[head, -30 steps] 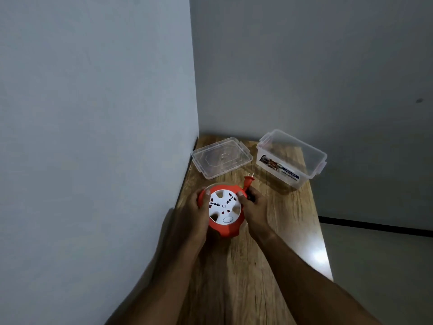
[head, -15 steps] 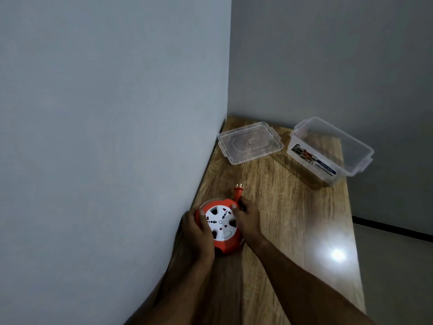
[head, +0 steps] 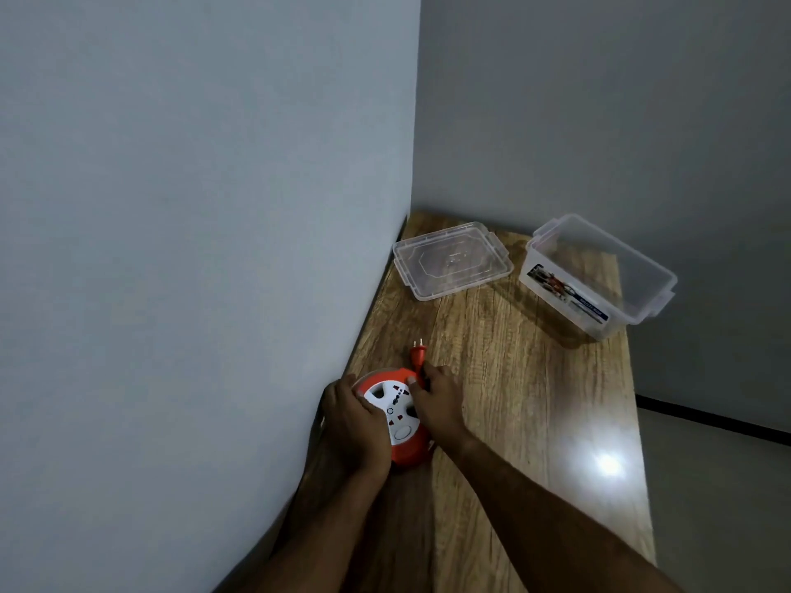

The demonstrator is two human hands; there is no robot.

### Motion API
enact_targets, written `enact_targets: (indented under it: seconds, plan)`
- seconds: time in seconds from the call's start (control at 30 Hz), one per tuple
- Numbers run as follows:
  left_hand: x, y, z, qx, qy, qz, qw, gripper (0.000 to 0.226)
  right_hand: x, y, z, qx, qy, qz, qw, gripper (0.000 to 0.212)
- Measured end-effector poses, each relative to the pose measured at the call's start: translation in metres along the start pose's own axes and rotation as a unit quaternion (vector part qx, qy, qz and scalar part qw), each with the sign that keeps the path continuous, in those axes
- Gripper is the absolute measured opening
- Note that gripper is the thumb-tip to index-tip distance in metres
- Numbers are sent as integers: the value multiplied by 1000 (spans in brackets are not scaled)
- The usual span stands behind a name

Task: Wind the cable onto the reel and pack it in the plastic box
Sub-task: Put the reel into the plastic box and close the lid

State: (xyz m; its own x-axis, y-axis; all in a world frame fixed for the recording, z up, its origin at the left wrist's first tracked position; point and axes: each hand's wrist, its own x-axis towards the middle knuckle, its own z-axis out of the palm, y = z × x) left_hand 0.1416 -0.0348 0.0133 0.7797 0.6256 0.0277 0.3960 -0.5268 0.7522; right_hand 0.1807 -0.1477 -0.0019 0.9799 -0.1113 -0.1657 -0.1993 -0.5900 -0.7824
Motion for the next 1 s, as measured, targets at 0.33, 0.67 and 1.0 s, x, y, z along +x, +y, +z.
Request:
enact_targets:
  seconds: [0.33,0.67,1.0]
  plan:
    - [21,79,12,-146,-50,60,986,36,5,-4,-53,18,86,-19,996,54]
    - [39,205,81,-232,-223,127,938,45,64,6,-177,-25,256,-18,966,51]
    - [59,281,171,-187,-320,133,919,45,117,55,-283,-21,390,80,917,53]
